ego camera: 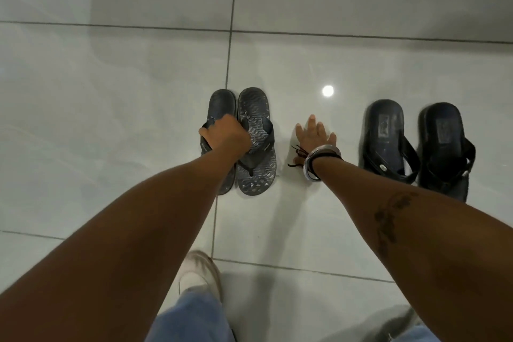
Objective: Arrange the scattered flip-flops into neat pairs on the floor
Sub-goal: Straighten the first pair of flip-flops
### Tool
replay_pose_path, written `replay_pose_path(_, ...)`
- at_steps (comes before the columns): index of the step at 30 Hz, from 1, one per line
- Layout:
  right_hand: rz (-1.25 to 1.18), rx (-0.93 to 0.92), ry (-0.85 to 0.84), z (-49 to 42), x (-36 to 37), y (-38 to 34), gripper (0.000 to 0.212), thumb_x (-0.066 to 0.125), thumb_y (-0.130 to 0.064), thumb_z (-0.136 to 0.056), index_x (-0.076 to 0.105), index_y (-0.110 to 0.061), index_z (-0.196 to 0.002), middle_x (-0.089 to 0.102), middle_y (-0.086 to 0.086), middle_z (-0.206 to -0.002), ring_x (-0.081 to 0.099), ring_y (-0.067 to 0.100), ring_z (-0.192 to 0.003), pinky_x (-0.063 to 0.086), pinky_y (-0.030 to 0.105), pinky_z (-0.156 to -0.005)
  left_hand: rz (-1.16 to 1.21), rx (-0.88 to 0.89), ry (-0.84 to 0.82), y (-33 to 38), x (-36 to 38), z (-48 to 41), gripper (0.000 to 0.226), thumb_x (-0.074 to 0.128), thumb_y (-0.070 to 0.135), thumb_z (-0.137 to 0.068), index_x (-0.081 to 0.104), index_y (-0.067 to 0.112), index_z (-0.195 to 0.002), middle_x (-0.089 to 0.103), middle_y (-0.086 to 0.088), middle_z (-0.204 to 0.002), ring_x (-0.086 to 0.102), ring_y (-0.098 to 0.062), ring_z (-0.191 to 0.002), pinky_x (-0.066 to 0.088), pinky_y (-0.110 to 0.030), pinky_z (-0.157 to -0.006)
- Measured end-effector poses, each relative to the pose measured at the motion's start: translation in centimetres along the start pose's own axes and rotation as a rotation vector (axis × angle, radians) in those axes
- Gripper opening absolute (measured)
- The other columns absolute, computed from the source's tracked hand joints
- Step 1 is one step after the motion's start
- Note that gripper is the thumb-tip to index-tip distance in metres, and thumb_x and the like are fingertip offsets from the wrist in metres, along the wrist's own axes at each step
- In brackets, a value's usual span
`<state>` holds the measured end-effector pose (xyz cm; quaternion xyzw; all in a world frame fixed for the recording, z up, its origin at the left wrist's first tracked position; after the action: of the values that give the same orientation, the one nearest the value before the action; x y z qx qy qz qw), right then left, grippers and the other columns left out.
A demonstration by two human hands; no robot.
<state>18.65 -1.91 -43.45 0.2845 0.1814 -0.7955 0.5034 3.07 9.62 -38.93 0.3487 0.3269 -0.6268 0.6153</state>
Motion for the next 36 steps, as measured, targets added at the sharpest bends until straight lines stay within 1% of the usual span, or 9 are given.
replay_pose_path(3,-0.032,0.027,0.002,-1.0,-0.5,-0.9,0.082,0.061,-0.023,-0.096,0.002,-0.025,-0.153,-0.014,0.016,-0.160,-0.003,0.035,-0.148,0.020,0.056,-0.116,-0.015,0.006,0.018,0.5,-3.3,-3.9,0.019,0.061,0.033,-0.087,0.058,0.016,-0.096,0.068,-0.006,-0.096,0.062,-0.030,-0.097,0.027,-0.047,-0.102)
replay_pose_path(5,-0.030,0.045,0.025,-1.2,-0.3,-1.2,0.090,0.064,-0.022,-0.093,-0.004,-0.026,-0.153,-0.016,0.017,-0.159,-0.005,0.037,-0.148,0.021,0.055,-0.116,-0.043,0.013,0.037,1.0,-5.2,-6.4,0.021,0.063,0.032,-0.086,0.059,0.015,-0.098,0.068,-0.007,-0.098,0.061,-0.030,-0.099,0.027,-0.047,-0.104)
replay_pose_path(9,-0.003,0.071,0.104,-1.0,0.9,-1.4,0.102,0.068,-0.018,-0.090,-0.012,-0.028,-0.152,-0.020,0.017,-0.159,-0.007,0.037,-0.148,0.023,0.051,-0.116,-0.060,0.022,0.067,1.5,-7.1,-10.0,0.033,0.058,0.049,-0.088,0.055,0.017,-0.092,0.066,-0.008,-0.100,0.060,-0.032,-0.102,0.026,-0.048,-0.103)
replay_pose_path(11,0.006,0.067,0.119,-1.1,1.1,-1.4,0.101,0.067,-0.020,-0.091,-0.013,-0.029,-0.152,-0.020,0.016,-0.159,-0.007,0.036,-0.148,0.023,0.051,-0.116,-0.053,0.010,0.052,1.5,-7.3,-11.3,0.040,0.057,0.054,-0.088,0.056,0.016,-0.098,0.065,-0.009,-0.103,0.059,-0.032,-0.104,0.025,-0.047,-0.103)
replay_pose_path(14,0.010,0.063,0.111,-1.2,1.1,-1.0,0.099,0.066,-0.019,-0.092,-0.011,-0.030,-0.152,-0.021,0.015,-0.159,-0.008,0.036,-0.148,0.022,0.053,-0.116,-0.031,0.005,0.006,1.8,-7.0,-12.7,0.043,0.055,0.059,-0.087,0.052,0.017,-0.092,0.067,-0.008,-0.103,0.059,-0.032,-0.105,0.025,-0.047,-0.103)
replay_pose_path(19,-0.022,0.046,0.084,-1.6,0.8,-0.9,0.098,0.065,-0.015,-0.092,-0.011,-0.032,-0.152,-0.024,0.013,-0.159,-0.013,0.037,-0.148,0.017,0.056,-0.117,0.054,-0.017,-0.025,2.4,-6.9,-13.7,0.047,0.058,0.060,-0.084,0.057,0.016,-0.101,0.066,-0.009,-0.110,0.056,-0.033,-0.110,0.023,-0.048,-0.105)
replay_pose_path(23,-0.010,0.058,0.093,-1.5,0.7,-1.0,0.097,0.064,-0.015,-0.093,-0.011,-0.031,-0.152,-0.024,0.014,-0.159,-0.011,0.038,-0.148,0.019,0.056,-0.117,0.085,0.013,-0.001,3.3,-6.7,-13.4,0.042,0.056,0.059,-0.086,0.051,0.017,-0.086,0.067,-0.007,-0.103,0.057,-0.032,-0.106,0.024,-0.048,-0.105)
replay_pose_path(28,-0.020,0.060,0.085,-1.7,0.9,-1.0,0.099,0.065,-0.015,-0.092,-0.011,-0.032,-0.152,-0.025,0.013,-0.158,-0.013,0.038,-0.147,0.019,0.055,-0.117,0.097,-0.001,0.013,3.6,-6.5,-12.9,0.045,0.059,0.060,-0.085,0.050,0.016,-0.083,0.066,-0.008,-0.103,0.056,-0.033,-0.110,0.026,-0.049,-0.106)
replay_pose_path(36,-0.086,0.050,0.100,-1.9,0.8,-1.0,0.099,0.065,-0.009,-0.091,-0.008,-0.033,-0.153,-0.025,0.013,-0.159,-0.014,0.038,-0.147,0.024,0.052,-0.116,0.120,-0.030,0.030,3.7,-6.3,-12.5,0.044,0.058,0.057,-0.087,0.060,0.015,-0.100,0.065,-0.010,-0.111,0.053,-0.033,-0.114,0.023,-0.049,-0.108)
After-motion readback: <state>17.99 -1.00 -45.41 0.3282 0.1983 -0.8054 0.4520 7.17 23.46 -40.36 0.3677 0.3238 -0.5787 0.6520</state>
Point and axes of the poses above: each hand's wrist, its own z-axis away from the middle knuckle, its own x-axis out of the palm, y = z × x, the point moved 2 cm from there along -z, towards the middle knuckle
